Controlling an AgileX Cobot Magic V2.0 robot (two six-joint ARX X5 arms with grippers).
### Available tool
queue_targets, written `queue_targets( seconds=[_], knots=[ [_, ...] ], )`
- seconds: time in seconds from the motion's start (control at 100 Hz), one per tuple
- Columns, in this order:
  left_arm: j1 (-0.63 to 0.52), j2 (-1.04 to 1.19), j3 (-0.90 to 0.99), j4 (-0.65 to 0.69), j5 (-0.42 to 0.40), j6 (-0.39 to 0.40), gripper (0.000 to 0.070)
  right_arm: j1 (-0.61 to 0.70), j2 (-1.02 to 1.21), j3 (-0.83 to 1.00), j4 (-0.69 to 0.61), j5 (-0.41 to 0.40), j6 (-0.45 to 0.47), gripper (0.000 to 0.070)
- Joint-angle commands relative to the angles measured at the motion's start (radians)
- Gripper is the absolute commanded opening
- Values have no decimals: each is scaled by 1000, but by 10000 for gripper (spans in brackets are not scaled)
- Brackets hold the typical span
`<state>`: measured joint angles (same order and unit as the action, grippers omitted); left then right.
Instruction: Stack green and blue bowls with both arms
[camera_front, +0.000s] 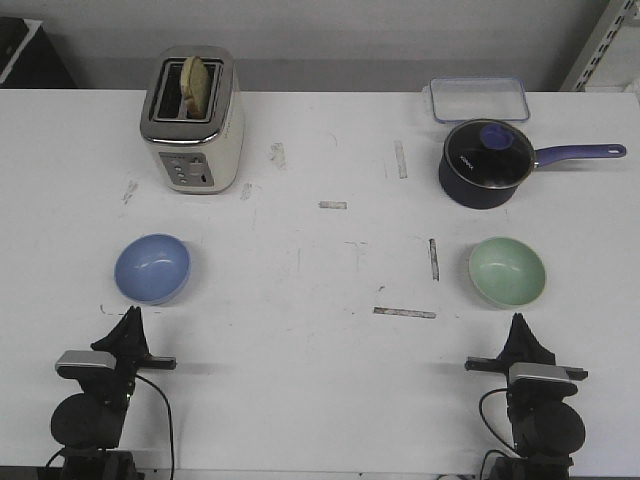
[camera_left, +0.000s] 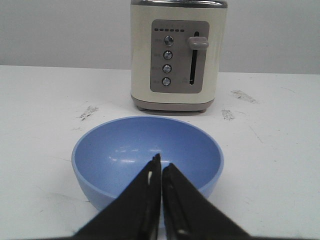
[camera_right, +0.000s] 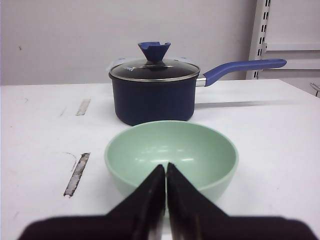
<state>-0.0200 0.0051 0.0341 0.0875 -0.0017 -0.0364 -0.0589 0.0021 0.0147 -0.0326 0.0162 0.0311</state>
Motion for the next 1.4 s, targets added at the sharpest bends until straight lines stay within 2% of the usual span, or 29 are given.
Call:
queue_targets(
  seconds=[0.0, 1.08, 1.19, 1.3, 1.39],
  knots=[
    [1, -2, -21, 11, -2, -2, 1, 0, -1, -2, 10, 0, 6, 0],
    [1, -2, -21, 19, -2, -2, 1, 0, -1, -2, 15, -1, 6, 0],
    [1, -2, -21, 19, -2, -2, 1, 0, -1, -2, 35, -1, 8, 0],
    [1, -2, -21, 19, -2, -2, 1, 0, -1, 3, 108, 3, 55, 0],
    [1, -2, -21, 19, -2, -2, 1, 0, -1, 50, 144, 3, 47, 0]
  ],
)
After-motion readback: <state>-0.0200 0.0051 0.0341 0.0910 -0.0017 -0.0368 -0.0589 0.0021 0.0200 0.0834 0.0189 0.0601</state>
